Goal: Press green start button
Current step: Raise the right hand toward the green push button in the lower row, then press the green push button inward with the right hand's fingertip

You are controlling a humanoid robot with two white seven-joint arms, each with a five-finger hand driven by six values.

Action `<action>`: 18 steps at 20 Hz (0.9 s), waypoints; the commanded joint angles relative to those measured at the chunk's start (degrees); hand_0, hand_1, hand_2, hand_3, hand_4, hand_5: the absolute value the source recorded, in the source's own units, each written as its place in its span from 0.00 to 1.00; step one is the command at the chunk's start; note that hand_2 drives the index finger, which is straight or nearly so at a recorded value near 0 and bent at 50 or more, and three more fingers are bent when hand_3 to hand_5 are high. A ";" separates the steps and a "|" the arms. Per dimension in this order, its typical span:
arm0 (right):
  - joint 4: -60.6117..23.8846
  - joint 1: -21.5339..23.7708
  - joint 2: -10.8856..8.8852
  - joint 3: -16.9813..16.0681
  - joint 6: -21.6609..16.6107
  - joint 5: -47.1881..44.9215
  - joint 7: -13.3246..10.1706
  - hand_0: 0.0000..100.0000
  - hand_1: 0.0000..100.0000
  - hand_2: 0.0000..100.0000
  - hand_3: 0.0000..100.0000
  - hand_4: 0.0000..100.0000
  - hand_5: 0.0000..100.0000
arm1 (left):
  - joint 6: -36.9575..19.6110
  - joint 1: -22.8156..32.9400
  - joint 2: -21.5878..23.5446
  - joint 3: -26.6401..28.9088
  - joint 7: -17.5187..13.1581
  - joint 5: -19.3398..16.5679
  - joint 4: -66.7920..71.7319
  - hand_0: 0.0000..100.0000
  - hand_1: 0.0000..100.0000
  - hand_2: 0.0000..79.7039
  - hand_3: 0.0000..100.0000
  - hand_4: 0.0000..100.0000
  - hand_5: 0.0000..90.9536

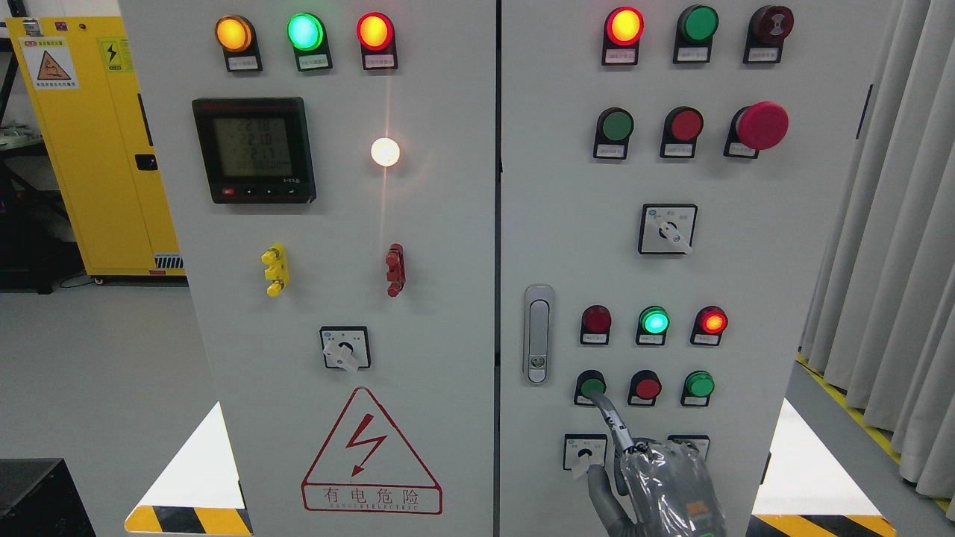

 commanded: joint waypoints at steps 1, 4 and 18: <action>2.51 -0.41 0.70 0.90 0.10 -0.29 -0.03 0.71 0.87 0.00 0.94 0.94 1.00 | 0.01 0.00 0.03 -0.07 0.04 0.00 0.00 0.12 0.56 0.00 0.00 0.00 0.00; 2.69 -0.41 0.70 0.72 0.10 -0.38 0.05 0.71 0.87 0.00 0.94 0.94 1.00 | 0.01 0.00 0.04 -0.07 -0.05 0.00 0.00 0.12 0.56 0.00 0.00 0.00 0.00; 3.21 -1.46 0.70 0.02 0.10 -0.56 0.32 0.71 0.86 0.00 0.94 0.95 1.00 | 0.01 0.00 0.03 0.02 -0.05 0.00 0.00 0.12 0.56 0.00 0.00 0.00 0.00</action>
